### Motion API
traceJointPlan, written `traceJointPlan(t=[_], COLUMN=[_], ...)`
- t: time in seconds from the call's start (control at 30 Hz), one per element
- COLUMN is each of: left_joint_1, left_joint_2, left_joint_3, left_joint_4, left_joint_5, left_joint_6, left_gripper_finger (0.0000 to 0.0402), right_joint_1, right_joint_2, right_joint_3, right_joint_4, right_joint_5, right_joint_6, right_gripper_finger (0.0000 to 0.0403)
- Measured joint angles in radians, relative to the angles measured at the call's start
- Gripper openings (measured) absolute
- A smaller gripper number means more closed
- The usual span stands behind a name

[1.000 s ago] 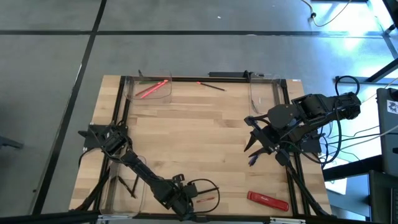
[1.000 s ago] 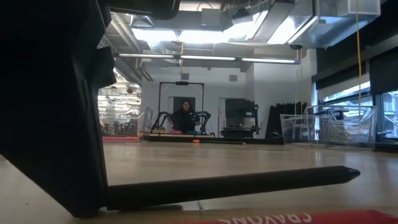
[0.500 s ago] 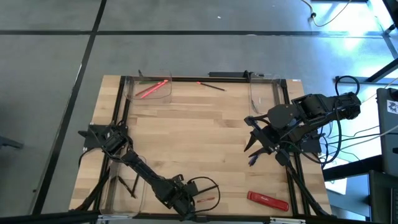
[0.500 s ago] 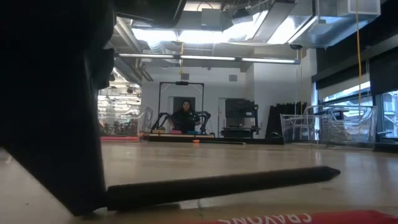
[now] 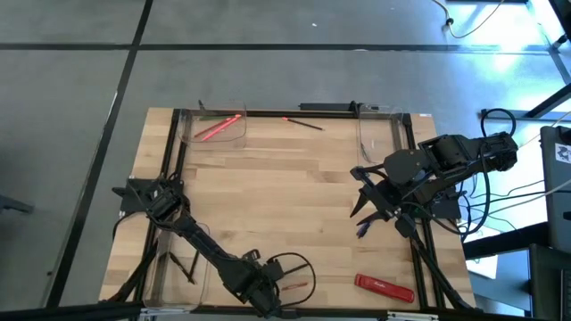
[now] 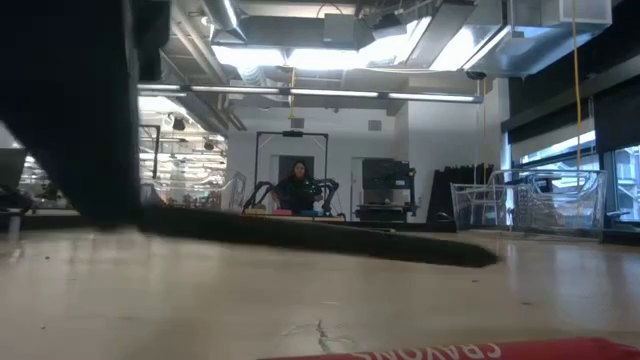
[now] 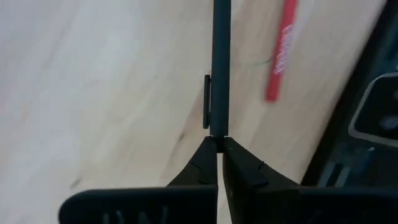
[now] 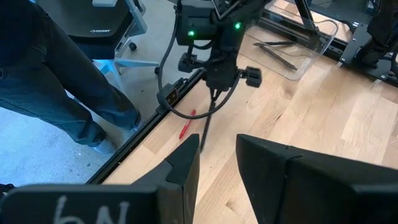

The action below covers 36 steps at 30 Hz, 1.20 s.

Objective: Sort crayons/erasers/pens/pencils in bins
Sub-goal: Put the black pen into the bottom left transparent bin

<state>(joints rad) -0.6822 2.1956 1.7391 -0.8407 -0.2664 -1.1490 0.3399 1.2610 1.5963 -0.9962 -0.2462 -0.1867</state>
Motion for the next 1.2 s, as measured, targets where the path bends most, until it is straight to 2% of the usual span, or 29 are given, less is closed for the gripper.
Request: traceJointPlan(t=[0.3,0.6,0.77,1.2], left_joint_1=[0.002,-0.026,-0.049,-0.142], left_joint_2=[-0.001,-0.003,-0.032,-0.142], left_joint_3=[0.237,0.496,0.546,0.544], left_joint_4=[-0.360,-0.736,-0.731,-0.729], left_joint_5=[0.018,0.018,0.014,0.046], left_joint_6=[-0.087,-0.343,-0.436,-0.617], left_gripper_finger=[0.0000,0.0000,0.0000,0.0000], right_joint_1=[0.000,0.000,0.000,0.000], right_joint_2=[0.000,0.000,0.000,0.000], right_joint_3=[0.000,0.000,0.000,0.000], right_joint_4=[0.000,0.000,-0.001,-0.003], right_joint_5=[0.000,0.000,0.000,-0.009], right_joint_6=[0.000,-0.003,-0.005,-0.005], right_gripper_finger=[0.0108,0.0108,0.0108,0.0108])
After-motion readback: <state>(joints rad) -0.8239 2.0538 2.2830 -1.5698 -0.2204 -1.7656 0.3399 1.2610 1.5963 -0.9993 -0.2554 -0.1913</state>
